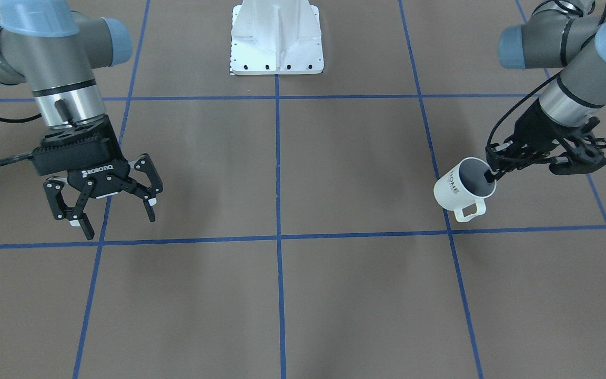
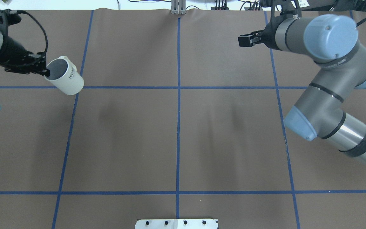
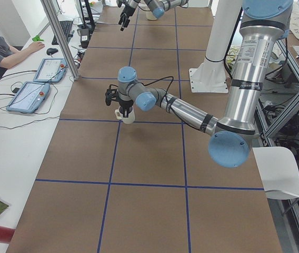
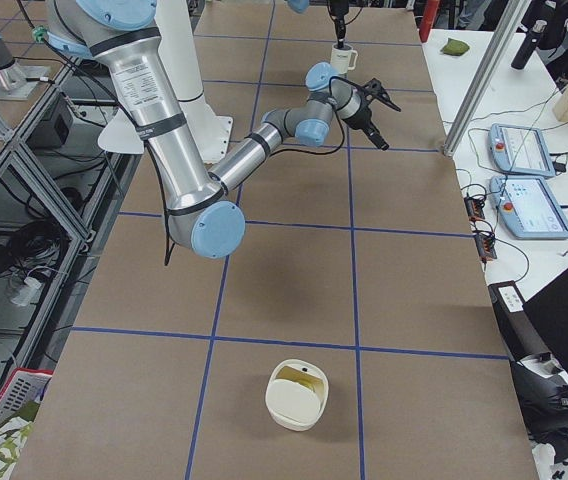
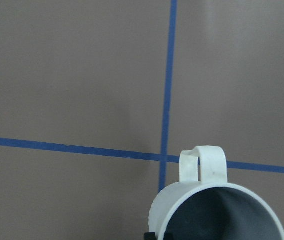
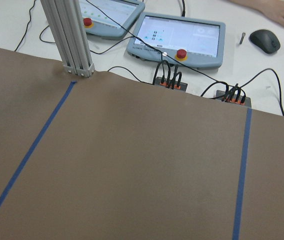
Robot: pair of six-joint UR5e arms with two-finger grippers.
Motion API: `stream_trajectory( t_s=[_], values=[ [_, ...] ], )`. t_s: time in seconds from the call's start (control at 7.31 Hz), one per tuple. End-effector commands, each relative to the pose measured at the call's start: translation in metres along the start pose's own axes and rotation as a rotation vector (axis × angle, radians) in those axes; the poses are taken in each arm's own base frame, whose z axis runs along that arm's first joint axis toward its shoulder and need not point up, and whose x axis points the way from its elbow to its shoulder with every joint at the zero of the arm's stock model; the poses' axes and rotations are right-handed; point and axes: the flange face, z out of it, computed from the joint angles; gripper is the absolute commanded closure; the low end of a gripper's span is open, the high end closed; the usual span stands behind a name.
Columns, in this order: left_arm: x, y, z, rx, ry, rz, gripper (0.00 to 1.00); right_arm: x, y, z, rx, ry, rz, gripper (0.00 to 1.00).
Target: Left arm hands cup to right arm to dump lemon
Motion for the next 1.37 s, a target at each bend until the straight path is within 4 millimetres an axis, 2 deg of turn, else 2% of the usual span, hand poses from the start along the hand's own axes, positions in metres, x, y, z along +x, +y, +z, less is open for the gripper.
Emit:
stream_trajectory(
  t_s=[0.0, 0.14, 0.27, 0.41, 0.55, 0.82, 0.96, 1.09, 1.23],
  values=[
    [-0.042, 0.02, 0.017, -0.033, -0.057, 0.073, 1.0, 0.052, -0.015, -0.019, -0.132, -0.031, 0.028, 0.01],
    [-0.053, 0.023, 0.023, -0.032, -0.088, 0.085, 1.0, 0.069, -0.014, -0.019, -0.168, 0.007, -0.04, 0.01],
    [-0.056, 0.023, 0.024, -0.024, -0.102, 0.093, 1.0, 0.082, -0.016, -0.021, -0.193, 0.032, -0.031, 0.01],
    [-0.056, 0.024, 0.026, -0.028, -0.103, 0.095, 0.95, 0.087, -0.013, -0.021, -0.21, 0.035, -0.02, 0.01],
    [-0.057, 0.024, 0.028, -0.032, -0.106, 0.093, 0.8, 0.09, -0.011, -0.02, -0.213, 0.037, -0.018, 0.01],
    [-0.061, 0.024, 0.035, -0.042, -0.11, 0.094, 0.7, 0.109, -0.003, -0.023, -0.229, 0.025, -0.037, 0.01],
    [-0.06, 0.023, 0.034, -0.033, -0.103, 0.102, 0.54, 0.119, -0.003, -0.027, -0.233, 0.02, -0.025, 0.01],
    [-0.057, 0.024, 0.029, -0.029, -0.089, 0.113, 0.21, 0.126, -0.006, -0.033, -0.235, 0.013, -0.012, 0.01],
    [-0.055, 0.022, 0.023, -0.025, -0.082, 0.16, 0.0, 0.143, -0.005, -0.037, -0.237, 0.028, -0.01, 0.01]
  ],
)
